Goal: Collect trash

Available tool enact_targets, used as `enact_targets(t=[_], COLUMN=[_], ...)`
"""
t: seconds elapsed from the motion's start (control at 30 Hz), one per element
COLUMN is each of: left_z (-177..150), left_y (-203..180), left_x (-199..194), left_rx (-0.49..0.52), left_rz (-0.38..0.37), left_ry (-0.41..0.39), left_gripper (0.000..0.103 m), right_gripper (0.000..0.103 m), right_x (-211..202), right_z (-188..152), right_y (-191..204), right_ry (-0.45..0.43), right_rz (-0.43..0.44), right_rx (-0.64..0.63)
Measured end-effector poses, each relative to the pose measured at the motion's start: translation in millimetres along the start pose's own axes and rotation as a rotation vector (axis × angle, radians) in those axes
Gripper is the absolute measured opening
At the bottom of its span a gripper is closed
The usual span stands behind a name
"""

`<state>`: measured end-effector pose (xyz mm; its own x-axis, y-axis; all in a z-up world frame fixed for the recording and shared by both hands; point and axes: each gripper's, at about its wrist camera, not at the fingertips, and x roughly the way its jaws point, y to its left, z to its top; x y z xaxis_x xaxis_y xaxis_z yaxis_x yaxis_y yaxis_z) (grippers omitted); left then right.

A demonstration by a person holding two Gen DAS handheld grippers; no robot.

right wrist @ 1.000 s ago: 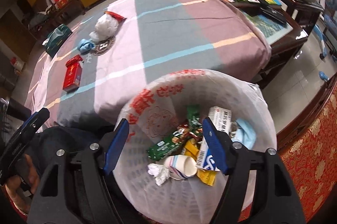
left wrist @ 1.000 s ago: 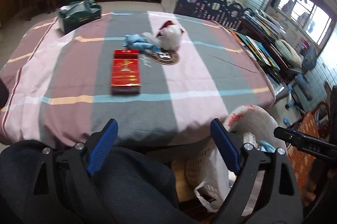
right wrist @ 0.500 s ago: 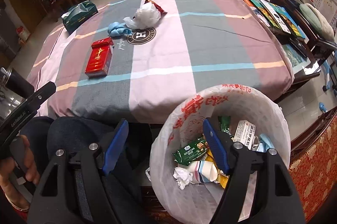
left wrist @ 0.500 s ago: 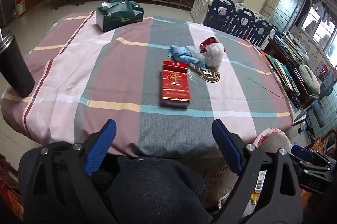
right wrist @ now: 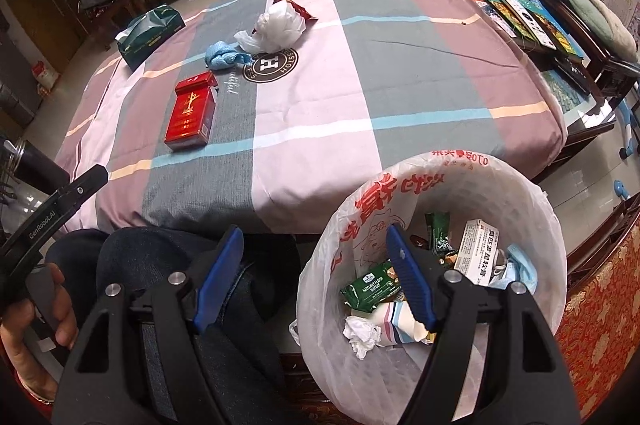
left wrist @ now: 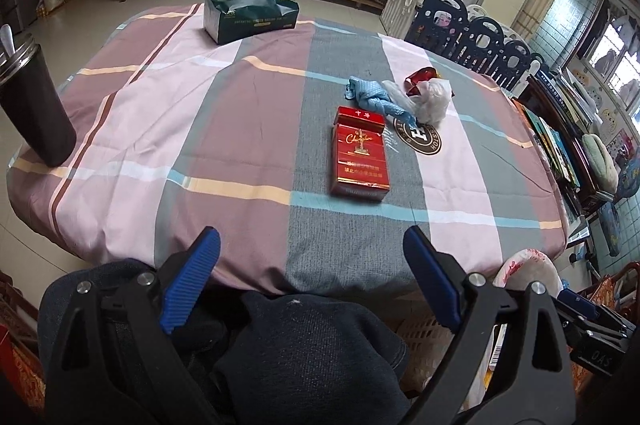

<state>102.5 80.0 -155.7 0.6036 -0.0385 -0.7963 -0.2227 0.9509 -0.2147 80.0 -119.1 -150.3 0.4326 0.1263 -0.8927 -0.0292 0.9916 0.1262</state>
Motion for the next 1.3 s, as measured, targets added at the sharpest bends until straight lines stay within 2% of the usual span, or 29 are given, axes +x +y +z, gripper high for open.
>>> enact_targets(t=[0.67,1.03,1.13,1.3], left_z=[1.0,2.5,11.9,45.0], left_y=[6.0,15.2,25.1,27.6], left_x=[3.1,3.8,11.5,43.3], left_rx=[-0.01,-0.011,-0.045,-0.08], left_rz=[0.012,0.017,0.023,-0.036], left_ry=[0.006,-0.022,-0.015,-0.001], left_gripper=[0.093,0.093,0.093,0.093], right_gripper=[0.072,0.072,0.072,0.072], right_x=[3.8,5.7,10.6,21.5], right_z=[0.7,8.4,14.0,25.1], right_y=[2.1,0.9,4.0,6.9], right_ry=[-0.004,-0.051,-0.06,-0.055], right_rz=[0.018,0.006,0.019,0.047], right_rx=[0.022,0.021,0.018,0.03])
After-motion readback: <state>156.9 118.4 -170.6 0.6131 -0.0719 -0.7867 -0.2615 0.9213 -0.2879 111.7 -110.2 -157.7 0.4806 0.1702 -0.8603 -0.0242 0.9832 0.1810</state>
